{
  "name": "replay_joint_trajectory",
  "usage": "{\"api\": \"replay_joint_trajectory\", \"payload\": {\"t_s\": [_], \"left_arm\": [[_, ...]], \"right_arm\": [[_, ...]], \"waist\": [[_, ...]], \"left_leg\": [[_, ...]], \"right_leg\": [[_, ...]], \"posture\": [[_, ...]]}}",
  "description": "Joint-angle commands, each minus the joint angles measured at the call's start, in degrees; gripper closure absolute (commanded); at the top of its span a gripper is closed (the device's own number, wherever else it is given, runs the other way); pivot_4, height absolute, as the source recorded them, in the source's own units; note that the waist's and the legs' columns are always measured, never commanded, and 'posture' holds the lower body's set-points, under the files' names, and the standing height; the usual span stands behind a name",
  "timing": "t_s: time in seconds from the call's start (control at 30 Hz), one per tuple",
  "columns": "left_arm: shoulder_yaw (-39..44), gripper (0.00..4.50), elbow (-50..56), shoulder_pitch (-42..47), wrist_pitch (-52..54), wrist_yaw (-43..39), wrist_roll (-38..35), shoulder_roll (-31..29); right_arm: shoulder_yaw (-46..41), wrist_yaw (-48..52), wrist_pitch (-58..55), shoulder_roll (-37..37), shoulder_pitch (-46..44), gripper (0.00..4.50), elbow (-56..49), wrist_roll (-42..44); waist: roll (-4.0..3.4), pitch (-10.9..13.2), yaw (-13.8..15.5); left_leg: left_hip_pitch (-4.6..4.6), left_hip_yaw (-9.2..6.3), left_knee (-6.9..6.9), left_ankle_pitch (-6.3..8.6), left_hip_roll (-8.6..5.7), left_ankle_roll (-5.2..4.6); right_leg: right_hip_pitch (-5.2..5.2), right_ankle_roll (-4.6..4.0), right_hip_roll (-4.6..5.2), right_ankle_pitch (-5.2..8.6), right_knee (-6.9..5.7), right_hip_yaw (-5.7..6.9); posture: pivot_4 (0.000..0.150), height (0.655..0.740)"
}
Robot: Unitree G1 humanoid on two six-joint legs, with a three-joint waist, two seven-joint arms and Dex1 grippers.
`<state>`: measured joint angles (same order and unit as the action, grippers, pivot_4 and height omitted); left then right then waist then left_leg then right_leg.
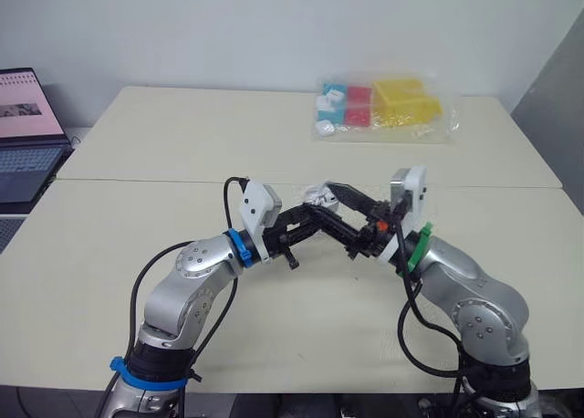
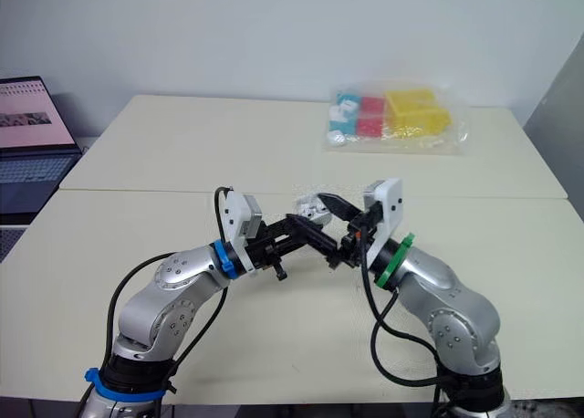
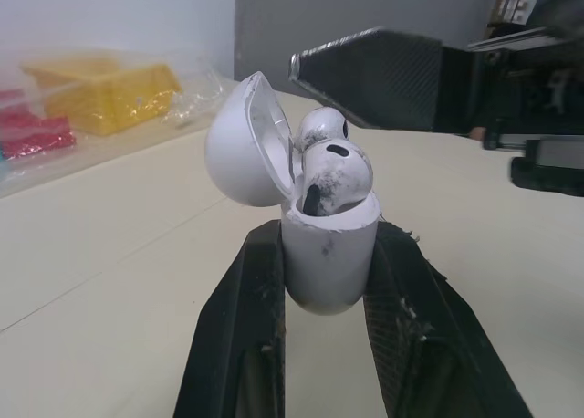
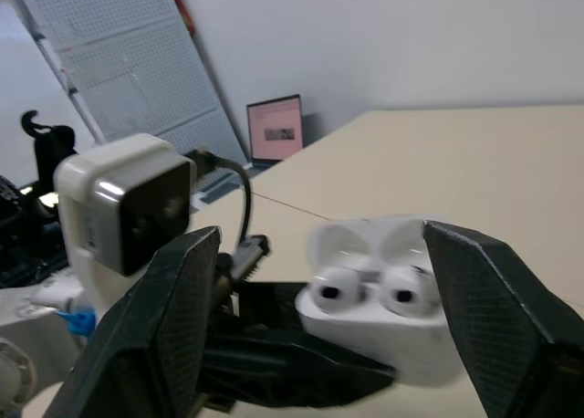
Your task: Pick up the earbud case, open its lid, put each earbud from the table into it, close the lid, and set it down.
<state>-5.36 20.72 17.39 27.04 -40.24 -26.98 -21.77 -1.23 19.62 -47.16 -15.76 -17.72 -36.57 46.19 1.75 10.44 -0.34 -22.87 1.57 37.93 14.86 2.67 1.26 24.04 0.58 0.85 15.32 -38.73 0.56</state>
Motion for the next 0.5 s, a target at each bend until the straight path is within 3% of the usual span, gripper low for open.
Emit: {"api": "replay_joint_trajectory", "payload": {"t_s": [0.03,0.27,0.37,0.5], "left_arm": [[0.83,3.71,2.48,0.00,-1.05,-0.53,-0.89,-0.33],[-2.60,3.71,2.64,-0.49,-4.51,-6.16,1.17,-3.06],[-4.20,3.71,2.17,-0.22,-6.68,-8.96,2.12,-4.17],[-5.38,3.71,1.67,0.22,-8.54,-10.67,3.17,-4.57]], "right_arm": [[-4.93,-0.08,-3.16,-4.70,-2.45,0.78,-5.24,7.58],[-8.87,7.93,-6.84,-21.79,-11.64,0.78,0.28,10.73],[-1.77,16.52,-6.90,-29.97,-16.94,1.68,6.39,4.18],[4.01,23.41,-6.22,-32.29,-22.83,3.16,12.54,0.66]], "waist": [[0.00,0.00,0.02],[-0.01,0.01,0.03],[-0.01,0.01,0.07],[-0.01,0.01,0.01]], "left_leg": [[-0.01,0.01,-0.01,0.00,0.00,0.00],[0.01,0.04,0.00,0.00,-0.09,0.00],[0.01,0.04,-0.02,0.00,-0.11,-0.01],[-0.01,0.05,-0.03,0.01,-0.06,-0.02]], "right_leg": [[0.01,0.00,0.00,0.00,0.00,-0.01],[0.03,-0.01,-0.06,0.00,0.01,0.00],[0.03,-0.04,-0.13,0.00,0.03,0.01],[0.05,-0.10,-0.25,-0.02,0.09,-0.01]], "posture": [[0.150,0.7400],[0.150,0.7400],[0.150,0.7400],[0.150,0.7400]]}}
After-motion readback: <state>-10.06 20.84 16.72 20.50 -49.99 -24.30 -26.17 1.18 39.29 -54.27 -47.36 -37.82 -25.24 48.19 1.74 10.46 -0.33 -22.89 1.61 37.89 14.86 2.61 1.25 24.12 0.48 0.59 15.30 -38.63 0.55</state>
